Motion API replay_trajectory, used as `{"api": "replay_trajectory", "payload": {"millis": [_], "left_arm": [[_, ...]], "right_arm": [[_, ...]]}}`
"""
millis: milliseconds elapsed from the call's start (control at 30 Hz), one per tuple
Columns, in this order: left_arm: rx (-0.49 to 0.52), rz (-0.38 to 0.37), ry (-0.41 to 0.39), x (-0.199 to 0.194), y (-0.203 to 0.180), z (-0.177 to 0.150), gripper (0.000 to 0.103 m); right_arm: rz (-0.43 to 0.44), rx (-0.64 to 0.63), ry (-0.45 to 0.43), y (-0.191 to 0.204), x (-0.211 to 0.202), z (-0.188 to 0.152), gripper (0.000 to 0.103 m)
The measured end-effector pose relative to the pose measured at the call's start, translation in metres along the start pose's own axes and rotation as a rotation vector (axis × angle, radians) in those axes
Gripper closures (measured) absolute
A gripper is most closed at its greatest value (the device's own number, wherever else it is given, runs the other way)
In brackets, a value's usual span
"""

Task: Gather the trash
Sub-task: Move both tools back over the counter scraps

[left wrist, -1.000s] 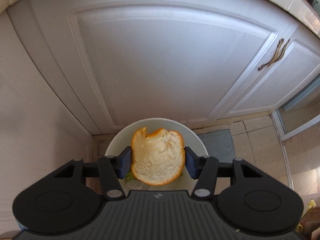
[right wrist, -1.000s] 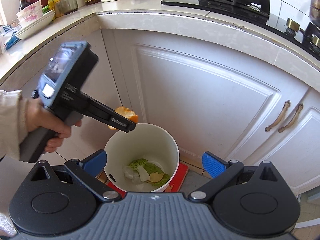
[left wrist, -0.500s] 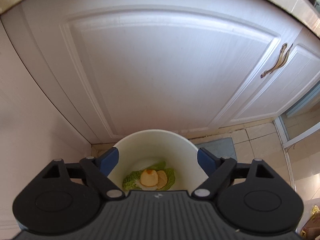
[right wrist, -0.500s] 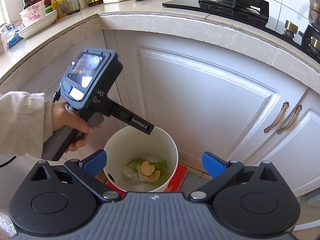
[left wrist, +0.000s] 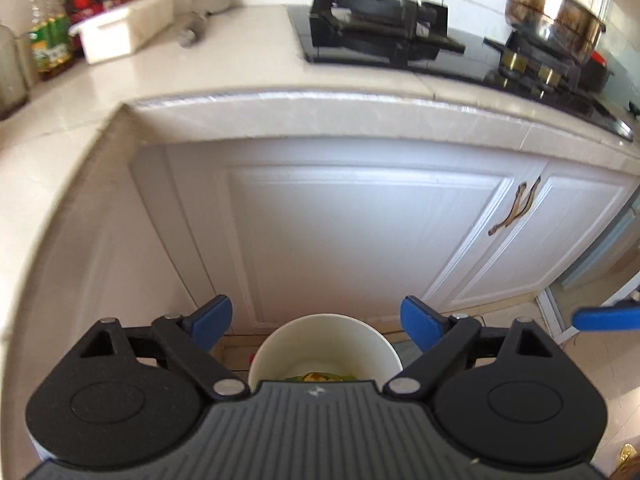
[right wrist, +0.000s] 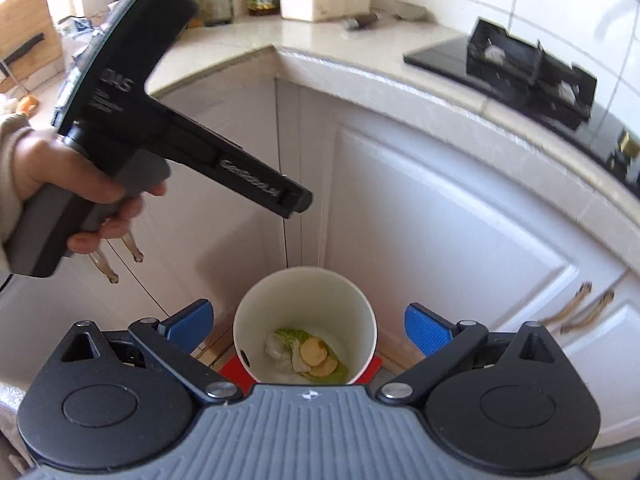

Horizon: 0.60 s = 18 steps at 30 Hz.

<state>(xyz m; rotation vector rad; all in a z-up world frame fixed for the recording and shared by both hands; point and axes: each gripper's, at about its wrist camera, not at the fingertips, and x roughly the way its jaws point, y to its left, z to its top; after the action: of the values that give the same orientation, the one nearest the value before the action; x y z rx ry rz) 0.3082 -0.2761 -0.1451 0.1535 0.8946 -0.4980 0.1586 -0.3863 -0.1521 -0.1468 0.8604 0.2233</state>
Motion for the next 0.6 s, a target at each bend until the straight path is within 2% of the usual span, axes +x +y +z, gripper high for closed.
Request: {"api": "replay_trajectory", "payload": {"millis": [267, 400, 600], "left_arm": [[-0.063, 0.103, -0.080, -0.105, 0.049, -0.011, 0.006], [-0.117, 0.227, -0.103, -0.140, 0.083, -0.030, 0.006], [-0.233, 0.406, -0.111, -0.183, 0.137, -0.065, 0.005]], "right_arm": [[0.018, -0.161, -0.075, 0.041, -0.016, 0.050, 0.000], [0.040, -0.259, -0.105, 0.072, -0.016, 0.075, 0.000], [0.123, -0.388, -0.136, 0.127, -0.008, 0.111, 0.000]]}}
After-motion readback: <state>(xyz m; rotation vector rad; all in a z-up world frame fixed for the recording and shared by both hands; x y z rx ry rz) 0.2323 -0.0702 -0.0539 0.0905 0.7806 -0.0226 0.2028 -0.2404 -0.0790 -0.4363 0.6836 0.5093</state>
